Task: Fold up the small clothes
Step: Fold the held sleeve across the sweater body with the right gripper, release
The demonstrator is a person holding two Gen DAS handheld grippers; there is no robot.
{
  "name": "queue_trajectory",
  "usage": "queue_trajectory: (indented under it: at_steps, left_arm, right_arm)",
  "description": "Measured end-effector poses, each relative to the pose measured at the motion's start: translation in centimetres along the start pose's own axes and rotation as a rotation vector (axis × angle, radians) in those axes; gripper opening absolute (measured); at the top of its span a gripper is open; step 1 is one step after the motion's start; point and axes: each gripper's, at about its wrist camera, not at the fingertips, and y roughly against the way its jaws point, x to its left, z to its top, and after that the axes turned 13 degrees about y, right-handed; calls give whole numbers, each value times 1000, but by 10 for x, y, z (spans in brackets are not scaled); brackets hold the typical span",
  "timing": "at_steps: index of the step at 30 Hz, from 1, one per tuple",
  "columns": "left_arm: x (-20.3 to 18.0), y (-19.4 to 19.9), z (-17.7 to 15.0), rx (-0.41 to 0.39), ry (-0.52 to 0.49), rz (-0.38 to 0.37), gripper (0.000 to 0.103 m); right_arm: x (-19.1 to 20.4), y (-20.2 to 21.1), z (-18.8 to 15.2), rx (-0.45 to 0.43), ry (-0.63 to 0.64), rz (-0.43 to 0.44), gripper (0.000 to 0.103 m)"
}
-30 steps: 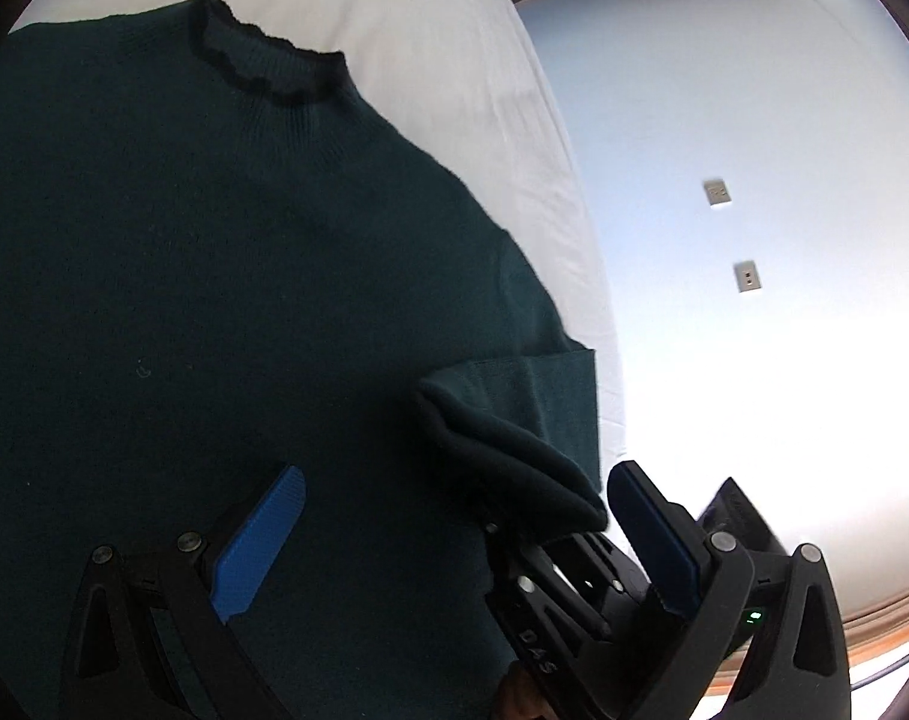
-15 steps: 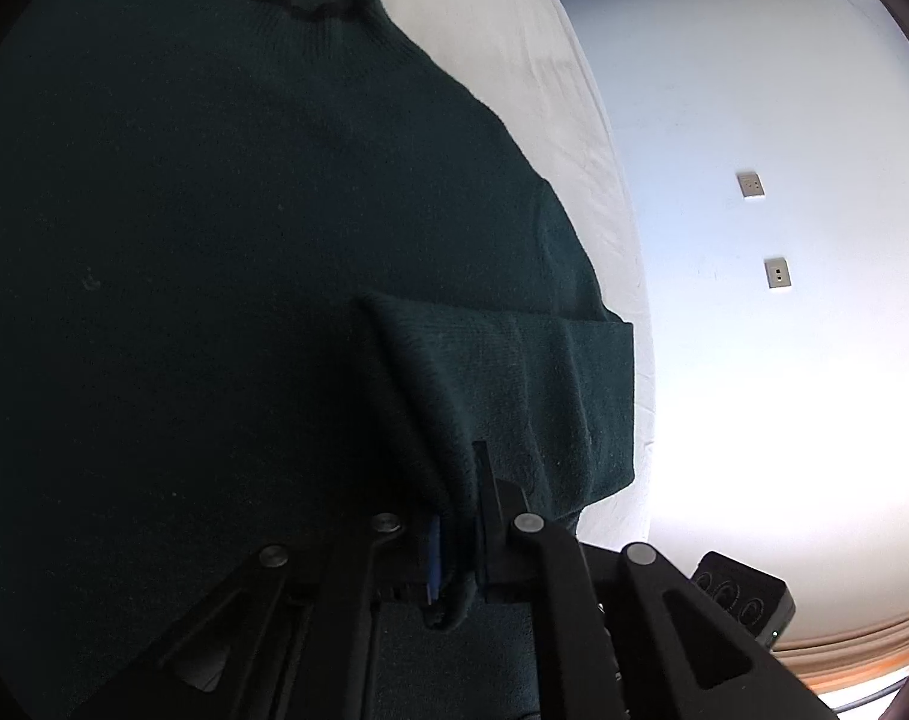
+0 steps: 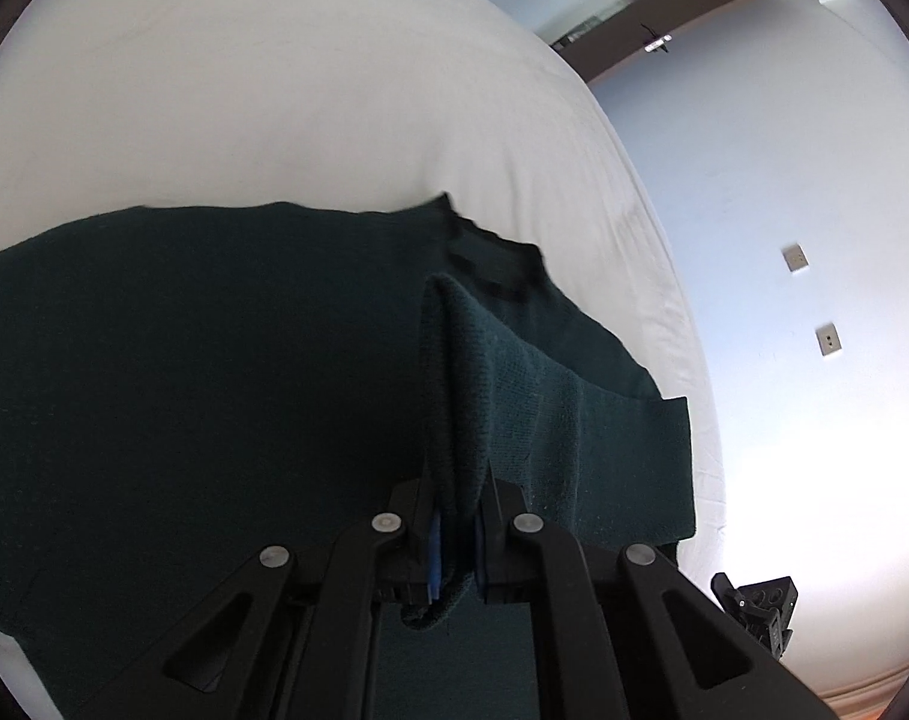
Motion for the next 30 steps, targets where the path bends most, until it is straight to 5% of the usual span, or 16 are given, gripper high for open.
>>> queue_trajectory:
  at_steps: [9,23,30]
  left_arm:
    - [56,4,8,-11,51,34,8]
    - [40,-20,-6,-10,22,12,11]
    - [38,-31,-8,-11,2,-6,19]
  right_arm:
    - [4,-14,6,-39,-54,-20,73]
    - [40,39,33,-46,-29,-1,73]
    - [87,4,59,12,64,31,73]
